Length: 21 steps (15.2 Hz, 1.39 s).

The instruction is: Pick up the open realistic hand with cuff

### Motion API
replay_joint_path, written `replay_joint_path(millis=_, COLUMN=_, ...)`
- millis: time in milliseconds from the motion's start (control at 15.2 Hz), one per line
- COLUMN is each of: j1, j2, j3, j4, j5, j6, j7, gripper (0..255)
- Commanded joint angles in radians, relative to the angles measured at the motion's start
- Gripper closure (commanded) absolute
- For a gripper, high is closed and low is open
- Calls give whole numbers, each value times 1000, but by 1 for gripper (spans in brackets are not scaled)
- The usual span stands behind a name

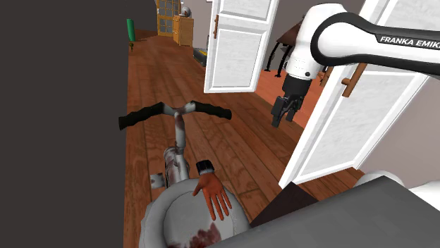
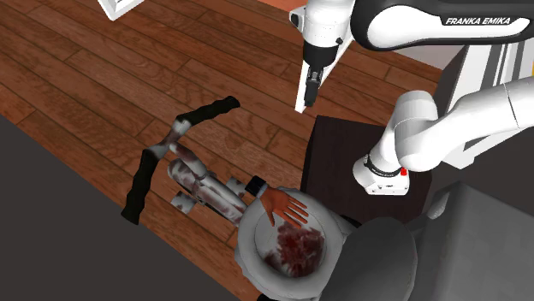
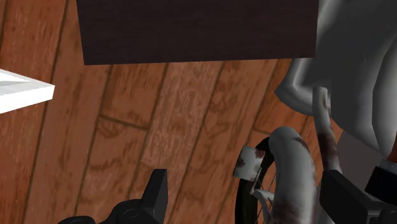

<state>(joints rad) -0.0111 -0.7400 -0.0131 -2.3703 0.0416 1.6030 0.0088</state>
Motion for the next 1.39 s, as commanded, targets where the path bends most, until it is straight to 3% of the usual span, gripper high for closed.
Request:
replay_joint_path(millis=0, j1=0, j2=0, j3=0, j4=0, j5=0, j6=0, j7=0, gripper=0)
replay_joint_path(millis=660, j1=57, j2=17, j3=257, j4=-105, j5=141, j6=141, j7=290, gripper=0)
replay_joint_path(millis=1320, j1=83, j2=211, j3=530, j4=-64, j5=219, j6=319, j7=595, gripper=0)
